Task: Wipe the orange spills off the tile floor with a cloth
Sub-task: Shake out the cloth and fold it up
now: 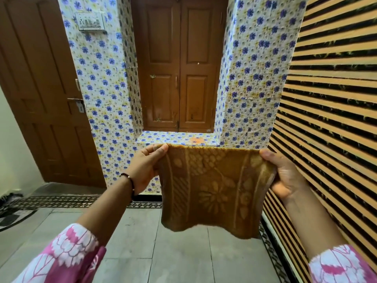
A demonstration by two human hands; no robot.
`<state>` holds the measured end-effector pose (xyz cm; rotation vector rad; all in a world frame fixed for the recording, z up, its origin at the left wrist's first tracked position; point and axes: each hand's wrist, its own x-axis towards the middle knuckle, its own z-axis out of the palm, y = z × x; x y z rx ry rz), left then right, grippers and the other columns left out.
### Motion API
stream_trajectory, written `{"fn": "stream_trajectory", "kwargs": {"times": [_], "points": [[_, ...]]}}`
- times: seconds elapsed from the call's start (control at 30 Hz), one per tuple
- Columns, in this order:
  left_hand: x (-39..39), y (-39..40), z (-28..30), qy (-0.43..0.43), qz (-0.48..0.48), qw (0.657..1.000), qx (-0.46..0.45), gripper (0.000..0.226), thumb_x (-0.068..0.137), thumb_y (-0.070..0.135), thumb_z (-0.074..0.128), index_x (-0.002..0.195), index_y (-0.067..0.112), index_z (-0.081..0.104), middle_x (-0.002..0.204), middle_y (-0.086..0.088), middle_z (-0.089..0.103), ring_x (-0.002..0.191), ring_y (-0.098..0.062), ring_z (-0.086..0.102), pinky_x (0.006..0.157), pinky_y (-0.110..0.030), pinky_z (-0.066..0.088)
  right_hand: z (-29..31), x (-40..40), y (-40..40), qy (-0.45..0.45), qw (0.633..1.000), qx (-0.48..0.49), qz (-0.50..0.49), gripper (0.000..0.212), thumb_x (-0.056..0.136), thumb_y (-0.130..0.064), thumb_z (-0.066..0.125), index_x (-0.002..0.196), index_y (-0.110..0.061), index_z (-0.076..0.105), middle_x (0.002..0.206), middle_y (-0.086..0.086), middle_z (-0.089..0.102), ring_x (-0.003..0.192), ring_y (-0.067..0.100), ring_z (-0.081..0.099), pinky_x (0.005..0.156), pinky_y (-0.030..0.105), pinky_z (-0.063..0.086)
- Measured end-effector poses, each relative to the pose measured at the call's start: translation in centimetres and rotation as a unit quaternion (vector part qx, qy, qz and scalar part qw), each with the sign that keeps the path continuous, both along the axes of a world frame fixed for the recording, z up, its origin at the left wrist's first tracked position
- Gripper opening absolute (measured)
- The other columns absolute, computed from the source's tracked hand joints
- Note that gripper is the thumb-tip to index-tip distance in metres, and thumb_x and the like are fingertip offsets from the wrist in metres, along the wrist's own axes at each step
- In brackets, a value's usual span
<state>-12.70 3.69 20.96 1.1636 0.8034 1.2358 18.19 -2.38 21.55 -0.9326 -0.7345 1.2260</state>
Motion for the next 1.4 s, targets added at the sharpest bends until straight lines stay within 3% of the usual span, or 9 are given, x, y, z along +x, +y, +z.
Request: {"fn": "stream_trajectory", "kwargs": {"times": [0.2,0.37,0.6,0.8,0.93,1.1,1.23,1.3,1.4], "points": [[3.9,-0.3,-2.1,0.011,0.084,0.989,-0.121,0.014,0.092,0.022,0.057,0.088,0.010,0.063,0.076,-0.005,0.069,0.067,-0.015,0.066,0.061,-0.032,0.053,-1.5,-3.3,1.4,0.034,0.991,-0.123,-0.032,0.007,0.079,-0.010,0.069,0.081,-0.004,0.064,0.073,0.011,0.068,0.060,0.024,0.066,0.054,0.033,0.052],[7.8,-2.0,-3.2,0.030,0.079,0.992,-0.096,0.023,0.094,0.026,0.054,0.078,0.016,0.068,0.085,-0.019,0.061,0.080,-0.028,0.055,0.072,-0.040,0.044,-2.5,-8.6,1.5,0.042,0.992,-0.099,-0.071,0.008,0.078,0.000,0.069,0.084,-0.004,0.066,0.081,0.014,0.068,0.073,0.027,0.066,0.069,0.041,0.055],[8.9,-3.1,-3.1,-0.069,-0.006,0.994,-0.084,0.018,0.094,0.017,0.051,0.092,0.009,0.068,0.073,-0.005,0.069,0.059,-0.011,0.065,0.050,-0.021,0.051,-2.5,-12.4,0.3,-0.064,0.997,-0.032,-0.007,0.022,0.092,0.004,0.050,0.106,-0.002,0.067,0.097,0.015,0.071,0.089,0.023,0.069,0.084,0.036,0.056],[8.2,-3.3,-3.1,0.039,0.027,0.999,-0.007,0.012,0.092,0.006,0.054,0.095,0.009,0.066,0.084,-0.009,0.067,0.081,-0.021,0.063,0.072,-0.031,0.054,-2.1,-12.2,-1.1,-0.134,0.984,-0.013,0.118,0.043,0.091,0.016,0.033,0.109,-0.005,0.066,0.108,0.018,0.069,0.106,0.029,0.064,0.095,0.039,0.050],[7.2,-3.1,-2.7,0.076,0.060,0.995,-0.015,0.025,0.096,0.004,0.045,0.095,0.015,0.067,0.087,-0.010,0.070,0.083,-0.024,0.067,0.081,-0.039,0.055,-2.2,-10.1,-1.6,-0.101,0.983,0.001,0.154,0.031,0.092,0.012,0.042,0.108,0.000,0.065,0.109,0.016,0.069,0.104,0.023,0.066,0.090,0.036,0.053],[6.2,-3.1,-2.0,0.091,0.020,0.996,0.002,0.023,0.097,0.007,0.044,0.097,0.014,0.066,0.084,-0.009,0.068,0.077,-0.019,0.066,0.078,-0.039,0.054,-3.7,-8.4,-0.8,-0.354,0.929,0.022,-0.101,0.037,0.085,-0.003,0.064,0.111,-0.029,0.058,0.116,-0.003,0.058,0.108,0.019,0.057,0.087,0.039,0.053],[5.6,-3.3,-1.0,0.067,-0.040,0.997,0.017,0.020,0.097,0.007,0.044,0.099,0.011,0.064,0.082,-0.009,0.068,0.073,-0.016,0.066,0.074,-0.035,0.056,-5.1,-6.4,-0.3,-0.081,0.991,-0.069,0.085,0.079,0.069,-0.014,0.079,0.138,-0.015,0.039,0.133,0.009,0.051,0.109,0.029,0.057,0.090,0.043,0.047],[5.3,-3.2,-0.5,0.051,-0.061,0.997,0.018,0.020,0.096,0.006,0.045,0.101,0.010,0.064,0.081,-0.009,0.069,0.072,-0.016,0.068,0.069,-0.032,0.058,-5.8,-6.3,-0.9,-0.008,0.981,-0.079,0.177,0.078,0.059,-0.026,0.087,0.127,-0.008,0.053,0.117,0.014,0.065,0.094,0.029,0.066,0.075,0.038,0.051],[4.6,-3.0,0.3,0.034,-0.060,0.997,0.022,0.020,0.095,0.006,0.046,0.101,0.009,0.064,0.082,-0.009,0.068,0.071,-0.015,0.067,0.066,-0.031,0.059,-5.6,-7.0,-1.2,0.019,0.986,-0.058,0.157,0.054,0.073,-0.022,0.072,0.121,-0.002,0.058,0.114,0.018,0.067,0.103,0.034,0.064,0.089,0.047,0.050]]}}
